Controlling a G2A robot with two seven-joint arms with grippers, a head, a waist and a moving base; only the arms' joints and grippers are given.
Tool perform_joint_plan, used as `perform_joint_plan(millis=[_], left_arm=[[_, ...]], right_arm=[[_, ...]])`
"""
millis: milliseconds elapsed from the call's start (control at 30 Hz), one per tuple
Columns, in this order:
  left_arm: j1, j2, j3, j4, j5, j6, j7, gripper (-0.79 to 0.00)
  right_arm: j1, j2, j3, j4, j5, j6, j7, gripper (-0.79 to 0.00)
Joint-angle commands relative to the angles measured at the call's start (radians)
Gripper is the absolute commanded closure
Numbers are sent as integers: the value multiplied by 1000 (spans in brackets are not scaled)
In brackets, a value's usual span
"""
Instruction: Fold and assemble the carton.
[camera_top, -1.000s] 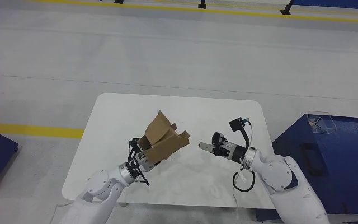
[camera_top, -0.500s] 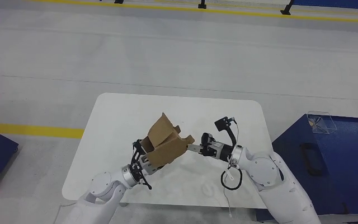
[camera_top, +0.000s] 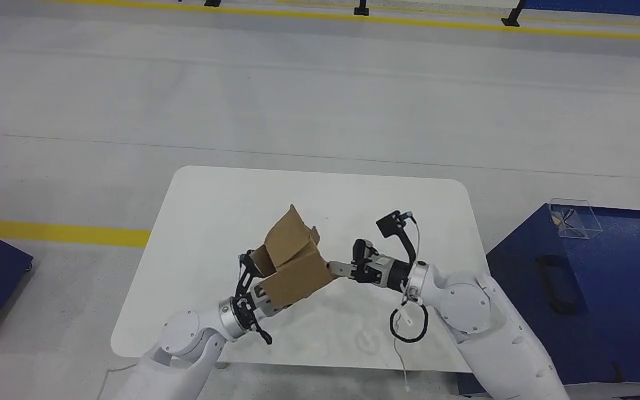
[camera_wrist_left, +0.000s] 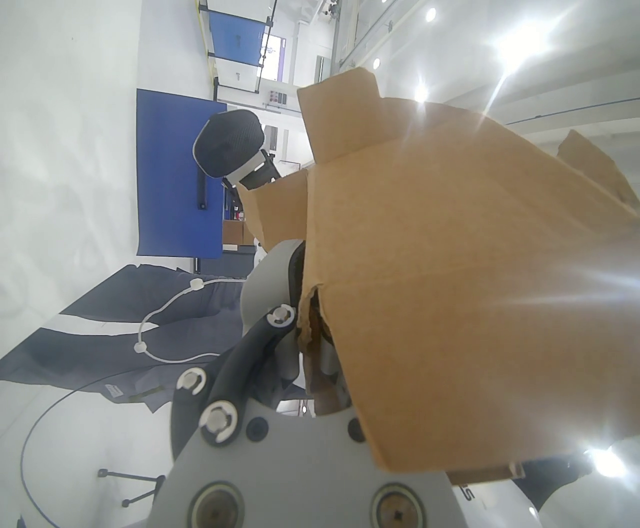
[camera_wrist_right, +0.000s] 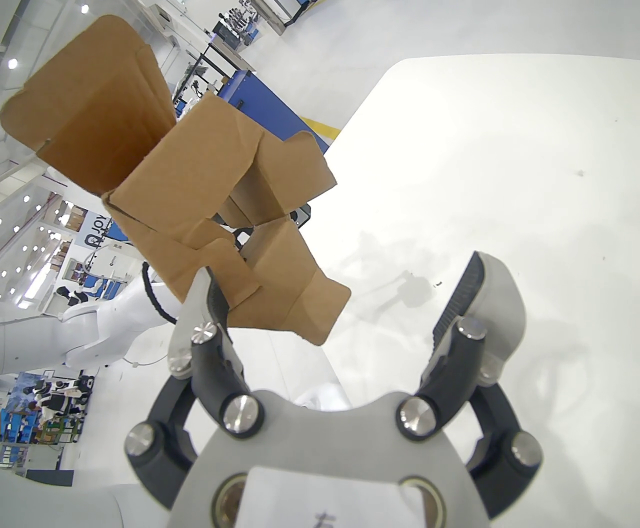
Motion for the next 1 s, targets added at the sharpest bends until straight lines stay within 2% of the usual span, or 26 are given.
perform_joint_plan(millis=[0,267,567,967], left_arm=[[1,0,0,0,3,-5,-3,0],[4,-2,-2,0,13,-18,-16,0],[0,-4,-2,11,52,-35,-4,0],[7,-5,21,4,119,-52,-28,0]], right_arm=[[-5,1,5,-3,2,-9,-3,-785],[-24,3,26,-11,15,-49,-22,-785],[-33,6,69,-1,35,-38,-45,-785],[-27,2,48,-22,14,-29,-45,-785]])
